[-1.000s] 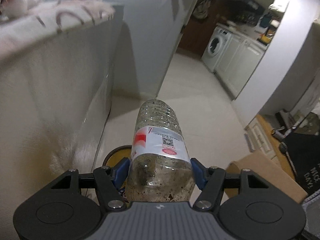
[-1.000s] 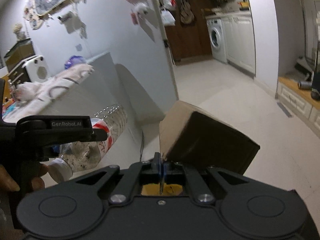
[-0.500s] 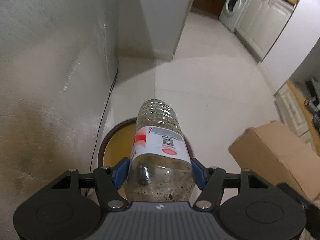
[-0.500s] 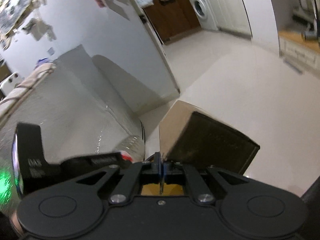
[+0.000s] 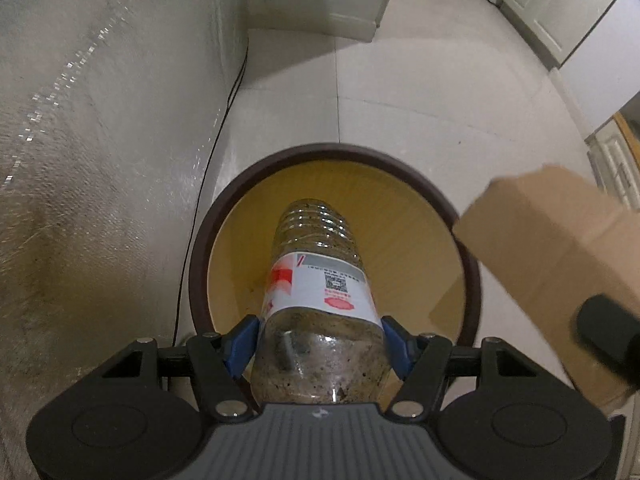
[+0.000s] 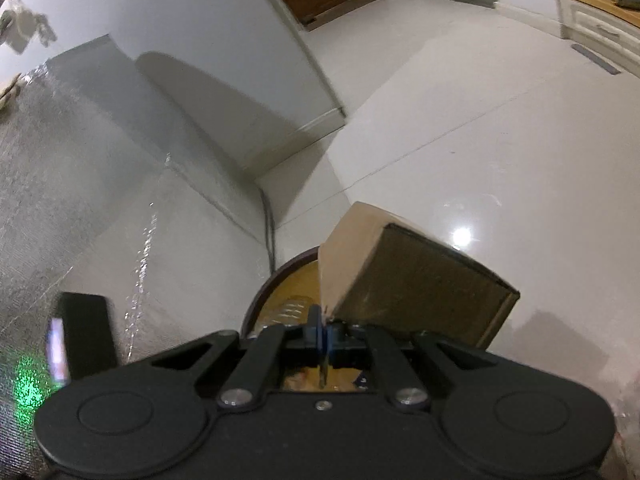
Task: Collect trash
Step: 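Open the left tool over the wastebasket while the right tool releases the box, then lift both open tools up away from the wastebasket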
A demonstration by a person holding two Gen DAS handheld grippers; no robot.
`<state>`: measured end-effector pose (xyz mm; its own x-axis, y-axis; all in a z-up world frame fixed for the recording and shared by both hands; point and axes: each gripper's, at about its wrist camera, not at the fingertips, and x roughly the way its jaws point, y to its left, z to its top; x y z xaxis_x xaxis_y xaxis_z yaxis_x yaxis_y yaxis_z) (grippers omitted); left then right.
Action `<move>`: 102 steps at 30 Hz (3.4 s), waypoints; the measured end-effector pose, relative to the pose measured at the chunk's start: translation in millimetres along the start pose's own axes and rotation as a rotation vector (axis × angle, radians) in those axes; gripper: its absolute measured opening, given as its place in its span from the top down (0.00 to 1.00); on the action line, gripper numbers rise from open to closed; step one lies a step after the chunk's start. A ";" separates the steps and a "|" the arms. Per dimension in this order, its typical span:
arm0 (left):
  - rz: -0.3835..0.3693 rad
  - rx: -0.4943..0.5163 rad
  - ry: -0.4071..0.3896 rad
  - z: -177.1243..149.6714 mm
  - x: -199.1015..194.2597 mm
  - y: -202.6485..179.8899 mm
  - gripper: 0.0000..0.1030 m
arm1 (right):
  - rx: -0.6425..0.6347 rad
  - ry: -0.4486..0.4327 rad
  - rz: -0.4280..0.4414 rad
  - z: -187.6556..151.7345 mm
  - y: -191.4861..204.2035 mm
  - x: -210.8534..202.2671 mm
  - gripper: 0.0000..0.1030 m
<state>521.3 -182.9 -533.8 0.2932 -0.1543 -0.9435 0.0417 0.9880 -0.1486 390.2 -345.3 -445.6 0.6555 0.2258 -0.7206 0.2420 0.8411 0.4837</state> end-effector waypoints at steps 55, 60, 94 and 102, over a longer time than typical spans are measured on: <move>0.077 0.041 0.046 -20.5 -14.9 5.3 0.00 | -0.031 0.287 -0.028 4.0 -13.6 83.0 0.42; 0.087 0.053 0.032 -25.4 -31.0 8.5 0.00 | -0.122 0.251 -0.063 8.6 -5.2 63.8 0.22; 0.110 0.031 -0.079 -86.3 -170.4 28.0 0.00 | -0.281 0.162 -0.230 -19.5 17.7 -65.7 0.00; 0.069 0.074 -0.168 -106.6 -230.7 14.3 0.00 | -0.286 0.059 -0.227 -20.6 30.2 -137.0 0.00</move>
<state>352.4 -133.6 -349.8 0.4532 -0.0889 -0.8870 0.0842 0.9948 -0.0567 292.9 -340.7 -342.5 0.5636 0.0391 -0.8251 0.1608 0.9746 0.1560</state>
